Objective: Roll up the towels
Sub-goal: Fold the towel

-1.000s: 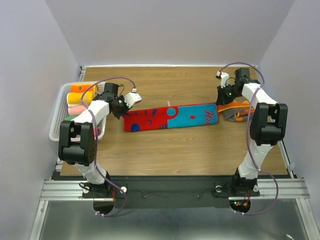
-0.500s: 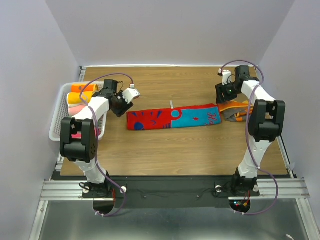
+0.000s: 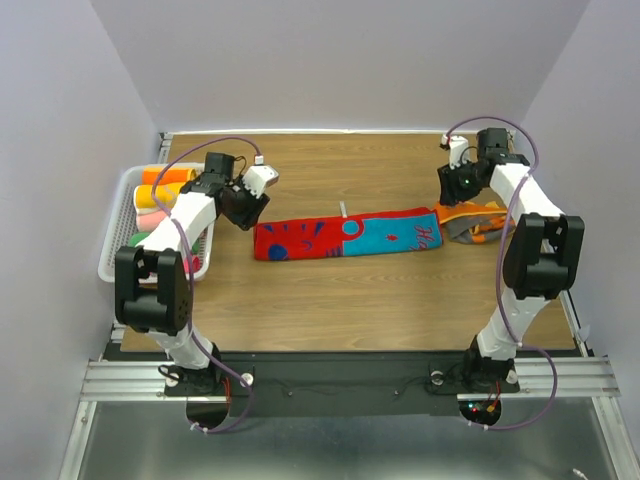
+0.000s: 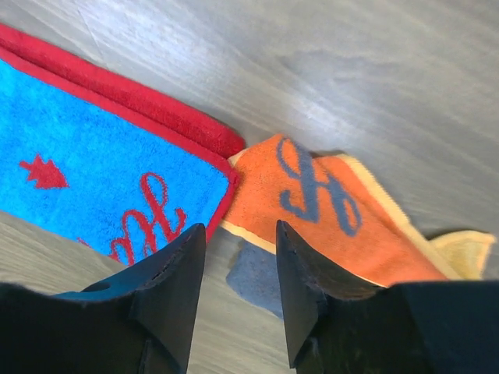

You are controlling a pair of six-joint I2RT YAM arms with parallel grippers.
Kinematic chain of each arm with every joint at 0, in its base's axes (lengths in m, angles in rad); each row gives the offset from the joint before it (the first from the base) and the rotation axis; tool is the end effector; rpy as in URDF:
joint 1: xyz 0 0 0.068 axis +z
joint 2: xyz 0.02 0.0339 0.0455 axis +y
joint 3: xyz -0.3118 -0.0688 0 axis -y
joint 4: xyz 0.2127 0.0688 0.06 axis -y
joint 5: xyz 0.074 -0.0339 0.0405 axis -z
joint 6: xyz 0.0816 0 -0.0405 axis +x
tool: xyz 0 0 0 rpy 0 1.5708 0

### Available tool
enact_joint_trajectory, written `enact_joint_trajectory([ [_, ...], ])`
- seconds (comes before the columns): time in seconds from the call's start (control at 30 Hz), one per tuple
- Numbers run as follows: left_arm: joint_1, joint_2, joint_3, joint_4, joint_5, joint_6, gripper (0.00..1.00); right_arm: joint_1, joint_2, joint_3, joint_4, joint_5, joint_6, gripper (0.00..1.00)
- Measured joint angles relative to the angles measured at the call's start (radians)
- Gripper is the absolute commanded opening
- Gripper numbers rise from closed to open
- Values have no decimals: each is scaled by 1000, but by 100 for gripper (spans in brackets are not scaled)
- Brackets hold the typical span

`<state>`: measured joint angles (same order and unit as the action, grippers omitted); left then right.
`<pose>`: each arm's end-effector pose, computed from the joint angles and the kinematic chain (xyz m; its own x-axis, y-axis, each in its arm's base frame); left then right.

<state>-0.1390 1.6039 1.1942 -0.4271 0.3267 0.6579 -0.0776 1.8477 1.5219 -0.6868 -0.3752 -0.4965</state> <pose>0.3436 -0.0745 0.2831 -0.3714 0.6367 -0.6757 0.7219 0.6557 0.2210 0.4065 -0.0016 0.2750 -0.6857 -0.3912 -0.6138 -0.5096 0.8602 0.0210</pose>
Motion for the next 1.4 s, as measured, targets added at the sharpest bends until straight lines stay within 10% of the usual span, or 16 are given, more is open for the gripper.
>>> enact_joint_trajectory([
  [0.87,-97,148,24,-87,56,-74,58,158,48,-256,-61,-66,-6,23],
  [1.17,-100,213,24,-87,27,-72,58,275,-68,-412,-225,-65,-46,29],
  [1.4,-143,235,24,-83,4,-64,57,119,-77,-236,-313,-40,-44,36],
])
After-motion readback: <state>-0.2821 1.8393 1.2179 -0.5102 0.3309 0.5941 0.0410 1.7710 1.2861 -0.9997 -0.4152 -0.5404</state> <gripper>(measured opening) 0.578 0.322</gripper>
